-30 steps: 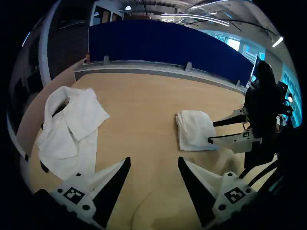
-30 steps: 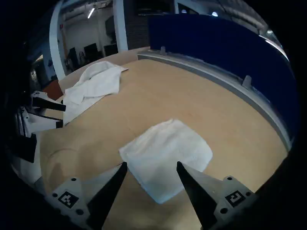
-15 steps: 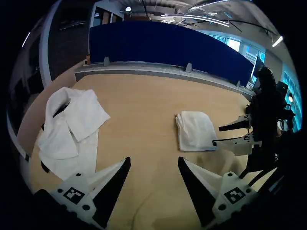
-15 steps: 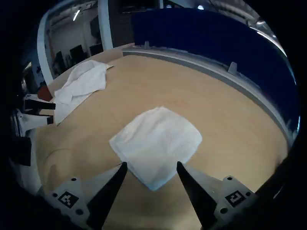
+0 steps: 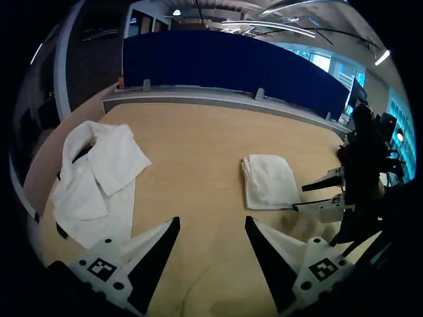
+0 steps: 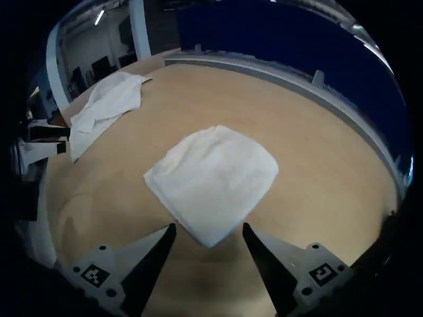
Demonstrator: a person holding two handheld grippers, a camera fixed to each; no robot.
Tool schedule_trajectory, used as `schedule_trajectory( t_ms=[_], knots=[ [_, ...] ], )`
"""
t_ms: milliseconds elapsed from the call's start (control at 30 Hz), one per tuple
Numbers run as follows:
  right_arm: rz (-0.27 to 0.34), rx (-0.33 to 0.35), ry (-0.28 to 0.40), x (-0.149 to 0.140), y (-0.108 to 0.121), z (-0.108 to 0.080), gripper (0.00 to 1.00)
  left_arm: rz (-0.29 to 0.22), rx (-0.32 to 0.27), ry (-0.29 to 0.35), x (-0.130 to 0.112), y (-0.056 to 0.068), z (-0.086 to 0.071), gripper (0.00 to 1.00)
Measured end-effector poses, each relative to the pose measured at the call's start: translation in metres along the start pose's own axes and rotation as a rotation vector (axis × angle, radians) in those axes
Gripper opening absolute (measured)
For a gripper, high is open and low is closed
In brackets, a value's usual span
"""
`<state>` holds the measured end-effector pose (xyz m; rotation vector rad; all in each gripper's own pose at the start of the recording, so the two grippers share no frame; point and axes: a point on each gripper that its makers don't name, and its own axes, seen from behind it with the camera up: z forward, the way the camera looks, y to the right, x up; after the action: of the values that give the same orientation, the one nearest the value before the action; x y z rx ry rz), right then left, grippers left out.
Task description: Fold towel
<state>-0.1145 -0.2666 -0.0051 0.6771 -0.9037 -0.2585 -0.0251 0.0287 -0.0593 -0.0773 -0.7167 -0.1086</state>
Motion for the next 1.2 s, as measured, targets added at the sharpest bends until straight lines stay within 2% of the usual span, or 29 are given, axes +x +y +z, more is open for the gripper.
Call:
schedule_trajectory(
  t_ms=[300, 367, 533, 767, 867, 1000, 1100, 1200],
  knots=[
    [0.011, 0.005, -0.029, -0.012, -0.001, -0.001, 0.95, 0.002, -0.002, -0.001, 0.0, 0.001, 0.002, 0.91],
    [0.01, 0.006, -0.032, -0.013, -0.001, -0.001, 0.92, 0.003, -0.003, -0.001, 0.0, 0.001, 0.002, 0.91],
    [0.014, 0.009, -0.045, -0.017, -0.001, 0.001, 0.7, 0.004, -0.003, -0.002, -0.001, 0.001, 0.003, 0.91],
    [0.045, 0.006, -0.056, -0.021, 0.002, 0.003, 0.45, 0.002, -0.003, -0.001, 0.0, 0.0, 0.003, 0.91],
    [0.06, 0.013, -0.055, -0.02, 0.002, 0.003, 0.29, 0.002, -0.002, 0.0, 0.001, 0.0, 0.003, 0.91],
    [0.062, 0.009, -0.056, -0.023, 0.003, 0.002, 0.24, 0.001, -0.002, -0.001, 0.0, -0.001, 0.003, 0.91],
    [0.063, 0.006, -0.054, -0.023, 0.003, 0.001, 0.13, 0.002, -0.002, -0.001, -0.001, -0.001, 0.003, 0.91],
    [0.064, 0.003, -0.047, -0.021, 0.004, 0.001, 0.09, 0.004, -0.001, -0.002, -0.001, -0.001, 0.002, 0.92]
  ],
)
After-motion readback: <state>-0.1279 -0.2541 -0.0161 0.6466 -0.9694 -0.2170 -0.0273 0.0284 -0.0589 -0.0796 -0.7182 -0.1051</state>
